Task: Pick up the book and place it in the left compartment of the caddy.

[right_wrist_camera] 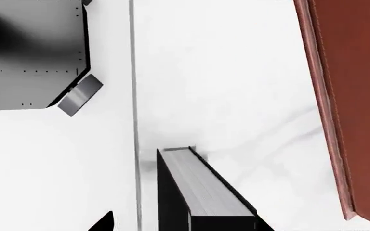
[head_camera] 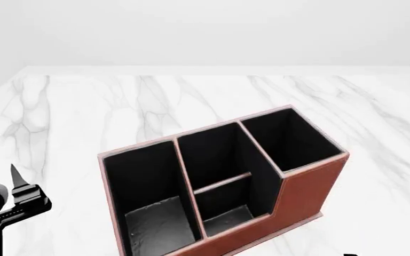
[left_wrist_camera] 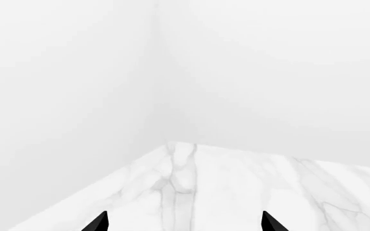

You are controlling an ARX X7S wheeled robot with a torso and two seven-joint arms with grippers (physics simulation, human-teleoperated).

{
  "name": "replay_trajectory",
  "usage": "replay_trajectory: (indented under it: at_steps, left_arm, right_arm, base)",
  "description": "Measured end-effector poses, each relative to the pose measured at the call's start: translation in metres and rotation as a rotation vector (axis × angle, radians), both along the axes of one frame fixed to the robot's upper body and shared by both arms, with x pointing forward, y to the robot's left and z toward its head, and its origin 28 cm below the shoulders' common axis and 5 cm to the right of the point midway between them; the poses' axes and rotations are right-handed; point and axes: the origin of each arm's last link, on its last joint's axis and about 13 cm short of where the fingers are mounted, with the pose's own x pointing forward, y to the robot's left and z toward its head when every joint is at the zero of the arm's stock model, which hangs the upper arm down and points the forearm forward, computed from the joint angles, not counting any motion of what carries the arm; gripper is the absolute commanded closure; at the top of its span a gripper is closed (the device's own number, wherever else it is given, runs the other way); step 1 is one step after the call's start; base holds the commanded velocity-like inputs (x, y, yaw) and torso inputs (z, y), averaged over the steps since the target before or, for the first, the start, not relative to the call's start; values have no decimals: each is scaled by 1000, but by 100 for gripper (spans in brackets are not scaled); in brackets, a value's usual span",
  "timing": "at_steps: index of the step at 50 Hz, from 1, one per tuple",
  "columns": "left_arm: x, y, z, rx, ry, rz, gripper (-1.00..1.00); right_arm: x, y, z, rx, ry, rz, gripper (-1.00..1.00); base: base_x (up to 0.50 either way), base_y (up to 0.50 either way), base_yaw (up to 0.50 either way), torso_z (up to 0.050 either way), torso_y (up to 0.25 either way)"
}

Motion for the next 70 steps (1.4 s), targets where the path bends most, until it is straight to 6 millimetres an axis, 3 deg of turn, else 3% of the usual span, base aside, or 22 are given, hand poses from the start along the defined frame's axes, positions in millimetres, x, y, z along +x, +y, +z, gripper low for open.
replay_trajectory:
  at_steps: [1,27,43,70]
  left_arm:
    - [0,0,0,0,0,0,-100]
    - [0,0,1,-1,-3,-5,-100]
    - [1,-1,0,-5,-5,-12,-100]
    - [4,-2,1,-7,-4,-19,-100]
  right_arm:
    - [0,0,-1,-3,2,-1,100]
    - [-18,0,-13,79,-219,-161,100]
    - [-20,0,20,210,-314,-232,100]
    - [-18,14,81,482,-320,-315,100]
  base:
    - [0,0,0,0,0]
    - [0,0,0,0,0]
    - [0,0,0,0,0]
    - [0,0,0,0,0]
